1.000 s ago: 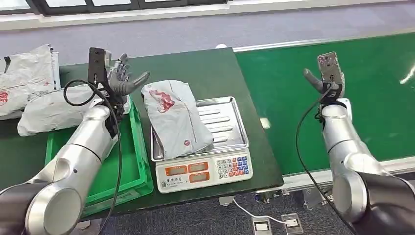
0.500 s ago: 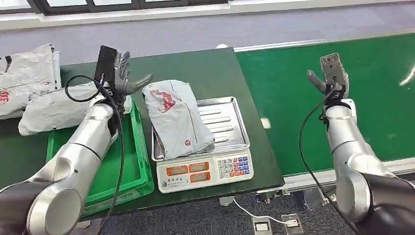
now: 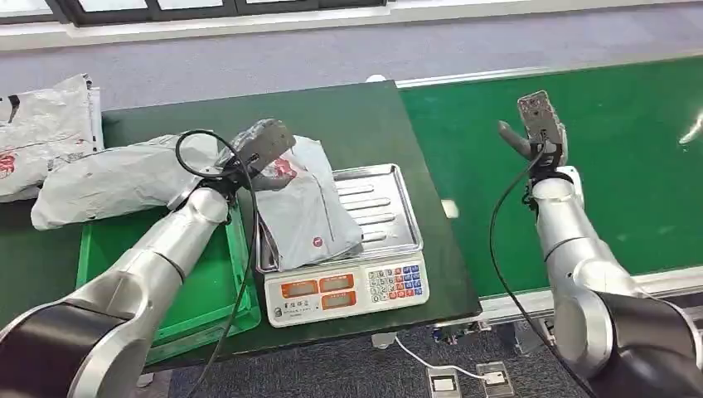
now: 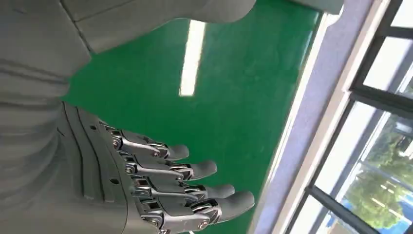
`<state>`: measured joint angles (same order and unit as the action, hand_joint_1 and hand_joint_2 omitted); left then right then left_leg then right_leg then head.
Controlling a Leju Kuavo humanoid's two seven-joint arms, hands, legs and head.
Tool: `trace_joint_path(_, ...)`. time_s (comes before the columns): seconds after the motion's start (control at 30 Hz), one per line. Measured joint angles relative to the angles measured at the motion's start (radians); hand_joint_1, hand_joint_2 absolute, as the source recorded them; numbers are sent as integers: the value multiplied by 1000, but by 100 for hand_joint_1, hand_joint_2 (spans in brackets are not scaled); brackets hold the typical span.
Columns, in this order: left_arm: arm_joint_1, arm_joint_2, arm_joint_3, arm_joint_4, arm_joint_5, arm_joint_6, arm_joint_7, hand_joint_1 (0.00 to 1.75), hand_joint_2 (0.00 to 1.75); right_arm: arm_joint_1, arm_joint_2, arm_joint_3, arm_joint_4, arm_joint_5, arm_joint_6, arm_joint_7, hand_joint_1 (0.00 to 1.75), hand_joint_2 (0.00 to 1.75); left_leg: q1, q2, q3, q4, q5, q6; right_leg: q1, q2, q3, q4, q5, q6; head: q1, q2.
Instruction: Moved the parcel from conveyor to table for the left to box.
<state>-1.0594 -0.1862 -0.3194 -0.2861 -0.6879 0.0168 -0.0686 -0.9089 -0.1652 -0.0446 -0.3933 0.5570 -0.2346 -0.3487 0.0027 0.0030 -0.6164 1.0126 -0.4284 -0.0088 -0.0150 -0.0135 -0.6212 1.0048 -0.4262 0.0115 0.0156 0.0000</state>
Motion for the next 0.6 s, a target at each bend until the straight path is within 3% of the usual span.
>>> trace_joint_path(0.23, 36, -9, -144, 11, -135, -37, 38, 0, 175, 1, 16, 2, 1, 2, 3, 5, 0, 175, 0, 0, 0, 0, 0, 0, 0, 0, 0, 0, 0, 0, 0, 0)
trace_joint_path(0.6, 56, -9, -207, 22, -180, -114, 75, 0, 175, 0, 31, 4, 3, 15, 7, 15, 0, 175, 0, 0, 0, 0, 0, 0, 0, 0, 0, 0, 0, 0, 0, 0)
